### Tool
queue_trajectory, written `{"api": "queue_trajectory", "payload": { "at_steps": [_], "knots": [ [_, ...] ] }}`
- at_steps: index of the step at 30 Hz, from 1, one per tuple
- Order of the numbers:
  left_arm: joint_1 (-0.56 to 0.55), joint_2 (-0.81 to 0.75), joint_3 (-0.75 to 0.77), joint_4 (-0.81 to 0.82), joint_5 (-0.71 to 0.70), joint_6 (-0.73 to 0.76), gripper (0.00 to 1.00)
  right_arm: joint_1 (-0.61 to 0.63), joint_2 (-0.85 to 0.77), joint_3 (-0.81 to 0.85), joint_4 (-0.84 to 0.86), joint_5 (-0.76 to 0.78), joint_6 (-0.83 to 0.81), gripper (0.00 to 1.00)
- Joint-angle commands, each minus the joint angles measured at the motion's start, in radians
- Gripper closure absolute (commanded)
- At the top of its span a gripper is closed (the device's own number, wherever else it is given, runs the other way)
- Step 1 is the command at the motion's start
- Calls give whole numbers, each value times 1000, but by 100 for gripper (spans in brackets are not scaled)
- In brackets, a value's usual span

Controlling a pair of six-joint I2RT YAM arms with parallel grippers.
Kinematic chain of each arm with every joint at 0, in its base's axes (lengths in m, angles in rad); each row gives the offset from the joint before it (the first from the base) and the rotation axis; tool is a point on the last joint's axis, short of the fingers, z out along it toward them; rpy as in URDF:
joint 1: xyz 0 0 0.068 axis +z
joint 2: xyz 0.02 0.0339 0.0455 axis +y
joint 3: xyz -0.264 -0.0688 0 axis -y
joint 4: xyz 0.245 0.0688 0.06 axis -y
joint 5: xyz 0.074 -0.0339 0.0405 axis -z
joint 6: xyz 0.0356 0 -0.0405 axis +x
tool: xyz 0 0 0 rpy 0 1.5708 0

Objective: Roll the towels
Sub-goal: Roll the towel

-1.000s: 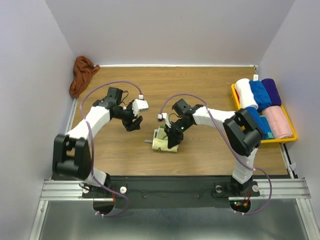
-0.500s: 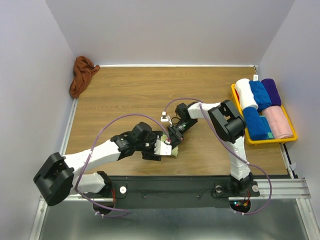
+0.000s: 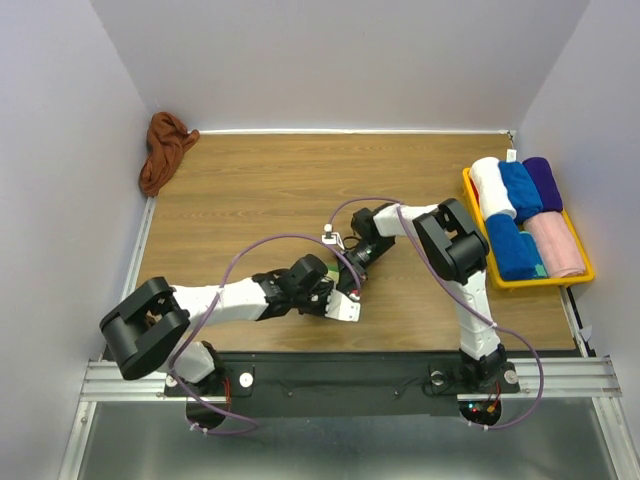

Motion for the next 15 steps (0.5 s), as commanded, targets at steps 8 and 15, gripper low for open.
{"api": "queue_trajectory", "payload": {
  "at_steps": [8,15],
  "knots": [
    [8,114,197,-312,216,-104,88,-73,-91,87,-13,153,-11,11],
    [118,278,361,-498,363,-153,89,-214,-229,157,-32,176,21,6]
  ]
}}
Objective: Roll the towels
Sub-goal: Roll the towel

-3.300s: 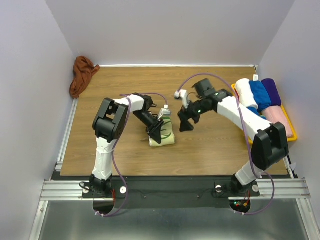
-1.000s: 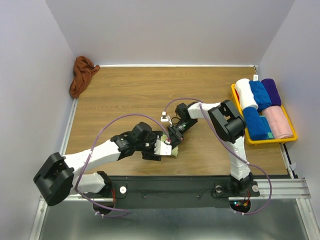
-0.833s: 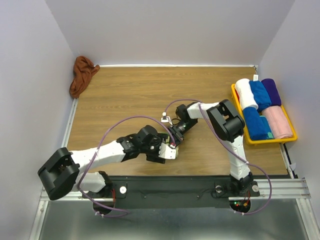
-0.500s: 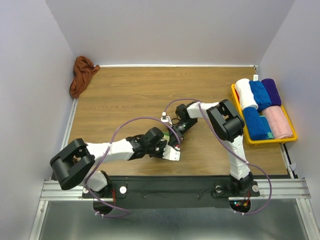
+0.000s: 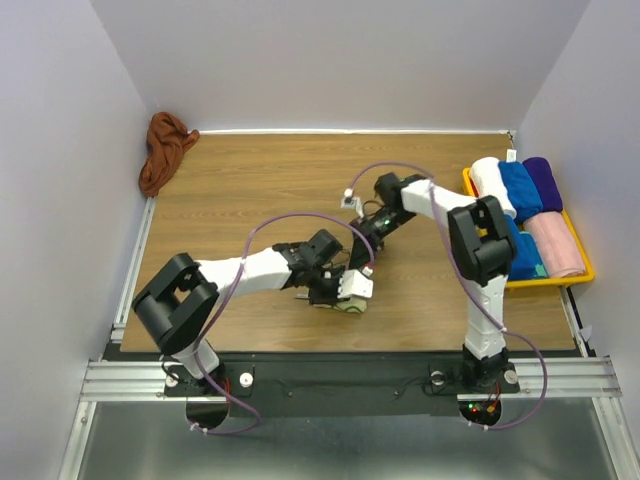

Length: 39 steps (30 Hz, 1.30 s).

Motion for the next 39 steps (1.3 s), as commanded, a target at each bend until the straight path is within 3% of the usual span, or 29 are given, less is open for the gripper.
{"api": "queue_trajectory", "payload": {
  "at_steps": [1,7,16,25,32,39],
  "knots": [
    [90,124,116,-247,181,-56,89,-125,-123,56,12,57,10,6],
    [202,282,295,-429,316,-66,86,-222,-335,-8,17,138,-45,6],
    [241,575,496,-618,417,-58,79,-185,-567,-196,66,310,-102,12],
    [288,722,614,-725,422,8,76,128,-706,-395,385,630,-13,18],
    [299,770,677,-770,412,28,74,373,-647,-510,593,790,-7,13],
    [319,779,691,-775,409,33,69,450,-570,-595,730,893,-33,12]
  ]
}}
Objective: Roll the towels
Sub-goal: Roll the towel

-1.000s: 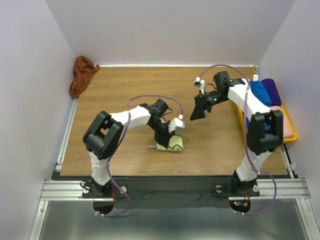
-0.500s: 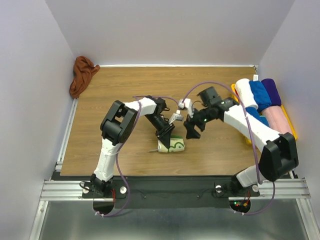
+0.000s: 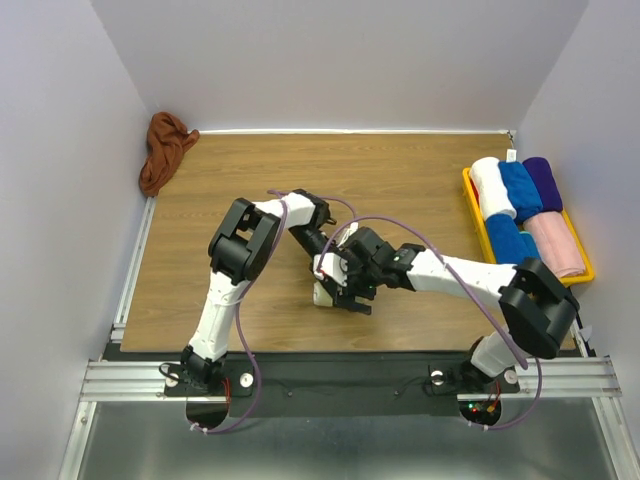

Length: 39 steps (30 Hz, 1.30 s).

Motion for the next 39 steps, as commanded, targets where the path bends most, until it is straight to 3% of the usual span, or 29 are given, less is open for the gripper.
{"api": "queue_trajectory", "payload": {
  "at_steps": [1,2,3,4,8,9,12,13,18,24,27,33,35,39],
  "knots": [
    [14,67,-12,52,-231,83,66,17,43,-26,144,85,-19,14],
    [19,66,-12,52,-227,84,66,19,49,-32,144,82,-22,18],
    [23,60,-15,55,-225,86,64,20,60,-37,147,78,-21,35],
    [28,53,-17,58,-222,91,63,20,62,-46,147,74,-21,43],
    [50,11,-39,72,-191,112,59,19,72,-88,146,60,-29,65],
    [56,6,-40,69,-182,120,58,19,72,-88,146,55,-27,65],
    [86,-28,-55,72,-153,124,54,20,69,-98,139,32,-16,94],
    [100,-40,-68,77,-148,120,49,19,65,-103,139,26,-13,97],
    [253,-173,-101,126,-112,130,24,2,74,-94,89,-55,-1,99],
    [456,-402,-210,259,-84,74,7,-50,123,-49,41,-171,43,100],
    [484,-570,-297,399,-125,25,1,-93,164,4,-4,-271,66,100],
    [423,-982,-595,658,-295,-11,1,-171,281,84,-86,-437,82,100],
    [318,-1134,-724,747,-405,14,1,-212,339,125,-130,-515,83,99],
    [140,-1279,-897,871,-542,11,1,-257,419,205,-201,-606,51,99]
  ]
}}
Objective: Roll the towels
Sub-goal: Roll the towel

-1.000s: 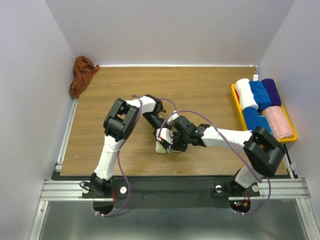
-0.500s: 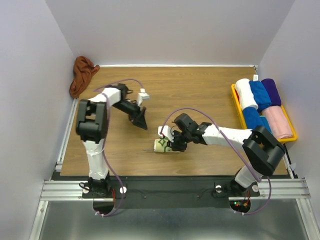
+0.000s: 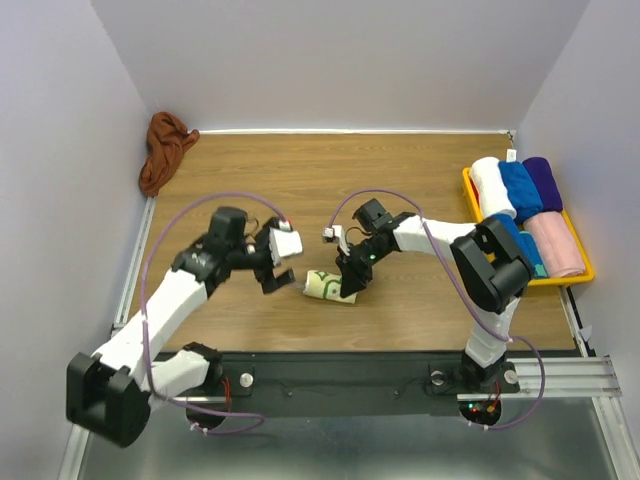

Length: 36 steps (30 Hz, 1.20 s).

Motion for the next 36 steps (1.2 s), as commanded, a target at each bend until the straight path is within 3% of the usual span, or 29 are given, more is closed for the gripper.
{"api": "queue_trajectory", "payload": {
  "at_steps": [1,9,21,32,36],
  "knots": [
    [-180,-91,-150,194,-198,4,1,-35,114,52,-172,-120,-41,99],
    [-392,-8,-203,355,-358,36,1,-40,176,101,-258,-160,-84,99],
    [-472,122,-220,399,-284,183,4,-47,251,159,-339,-190,-131,99],
    [-509,59,-198,323,-261,122,8,-57,268,178,-345,-164,-137,100],
    [-522,116,-198,314,-281,99,9,-55,274,187,-350,-164,-141,99]
  ]
}}
